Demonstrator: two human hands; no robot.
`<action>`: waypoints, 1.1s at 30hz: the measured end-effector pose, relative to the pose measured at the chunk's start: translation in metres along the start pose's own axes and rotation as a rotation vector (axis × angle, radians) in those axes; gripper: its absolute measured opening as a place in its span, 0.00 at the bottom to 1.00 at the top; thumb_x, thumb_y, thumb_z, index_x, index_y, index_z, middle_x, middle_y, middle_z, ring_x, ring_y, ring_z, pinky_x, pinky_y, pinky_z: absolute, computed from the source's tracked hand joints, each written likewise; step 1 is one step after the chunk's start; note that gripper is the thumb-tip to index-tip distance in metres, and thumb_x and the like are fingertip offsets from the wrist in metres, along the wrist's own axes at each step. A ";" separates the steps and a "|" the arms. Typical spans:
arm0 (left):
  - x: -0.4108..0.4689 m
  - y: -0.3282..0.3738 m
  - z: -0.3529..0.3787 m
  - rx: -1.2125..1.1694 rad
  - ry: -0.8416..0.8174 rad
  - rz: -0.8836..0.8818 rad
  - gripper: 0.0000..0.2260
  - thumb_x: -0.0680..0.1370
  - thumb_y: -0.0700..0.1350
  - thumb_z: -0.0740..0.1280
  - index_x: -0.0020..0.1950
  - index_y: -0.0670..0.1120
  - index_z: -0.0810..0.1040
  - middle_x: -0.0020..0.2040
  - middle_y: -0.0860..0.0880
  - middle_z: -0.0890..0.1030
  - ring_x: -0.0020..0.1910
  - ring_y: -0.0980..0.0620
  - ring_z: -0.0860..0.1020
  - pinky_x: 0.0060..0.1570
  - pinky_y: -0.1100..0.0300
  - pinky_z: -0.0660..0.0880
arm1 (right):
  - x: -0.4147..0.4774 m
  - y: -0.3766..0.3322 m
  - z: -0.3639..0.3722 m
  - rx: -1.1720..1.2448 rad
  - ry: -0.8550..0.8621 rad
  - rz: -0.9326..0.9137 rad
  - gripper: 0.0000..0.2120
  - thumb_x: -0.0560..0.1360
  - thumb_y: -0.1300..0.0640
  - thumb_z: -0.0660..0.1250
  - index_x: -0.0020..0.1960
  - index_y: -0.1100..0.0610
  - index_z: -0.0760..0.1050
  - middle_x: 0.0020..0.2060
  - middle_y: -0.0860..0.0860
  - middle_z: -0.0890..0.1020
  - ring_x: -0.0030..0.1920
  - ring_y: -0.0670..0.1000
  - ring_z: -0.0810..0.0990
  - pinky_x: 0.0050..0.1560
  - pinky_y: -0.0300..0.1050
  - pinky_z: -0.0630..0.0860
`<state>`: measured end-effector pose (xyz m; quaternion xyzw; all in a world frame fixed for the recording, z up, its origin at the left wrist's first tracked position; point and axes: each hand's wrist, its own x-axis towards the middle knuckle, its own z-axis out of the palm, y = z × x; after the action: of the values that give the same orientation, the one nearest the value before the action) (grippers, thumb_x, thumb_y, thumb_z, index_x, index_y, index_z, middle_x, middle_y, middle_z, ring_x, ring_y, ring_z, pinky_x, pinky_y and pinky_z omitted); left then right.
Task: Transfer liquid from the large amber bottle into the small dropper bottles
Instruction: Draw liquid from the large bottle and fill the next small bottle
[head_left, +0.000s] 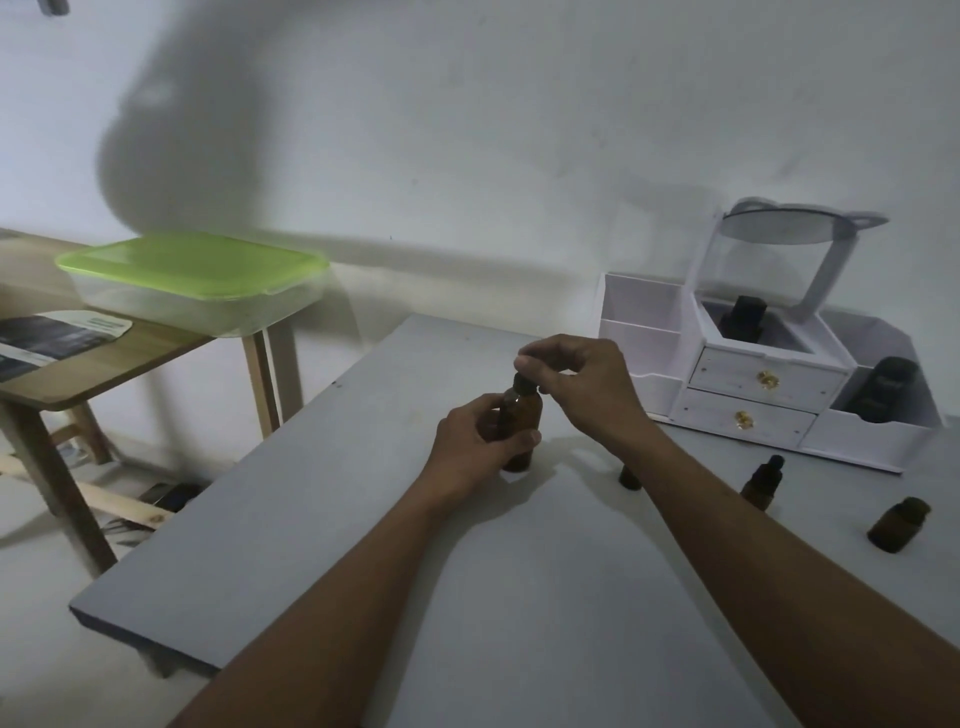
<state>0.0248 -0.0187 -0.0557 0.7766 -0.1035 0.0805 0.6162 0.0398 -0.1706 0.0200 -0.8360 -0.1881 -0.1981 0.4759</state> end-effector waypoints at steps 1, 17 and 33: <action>0.000 -0.001 0.000 -0.004 0.002 0.001 0.20 0.70 0.49 0.76 0.61 0.52 0.80 0.53 0.54 0.84 0.51 0.58 0.82 0.56 0.56 0.78 | 0.000 0.000 0.000 0.010 -0.001 0.004 0.02 0.75 0.56 0.74 0.47 0.53 0.85 0.36 0.43 0.86 0.40 0.40 0.85 0.47 0.37 0.81; 0.000 0.000 0.001 0.024 0.002 -0.008 0.14 0.71 0.50 0.76 0.55 0.59 0.78 0.47 0.63 0.81 0.44 0.69 0.80 0.44 0.72 0.72 | 0.000 0.003 0.001 0.024 -0.014 0.008 0.01 0.76 0.57 0.73 0.45 0.54 0.84 0.35 0.45 0.86 0.39 0.41 0.85 0.49 0.37 0.81; -0.002 0.003 0.001 0.042 -0.003 -0.040 0.20 0.72 0.50 0.75 0.62 0.51 0.77 0.52 0.57 0.81 0.48 0.61 0.79 0.49 0.70 0.71 | 0.008 0.004 0.012 -0.085 0.118 -0.051 0.04 0.73 0.59 0.75 0.40 0.57 0.84 0.31 0.39 0.81 0.35 0.35 0.81 0.38 0.24 0.73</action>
<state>0.0221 -0.0207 -0.0537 0.7915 -0.0874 0.0691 0.6009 0.0503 -0.1608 0.0156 -0.8372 -0.1724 -0.2671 0.4450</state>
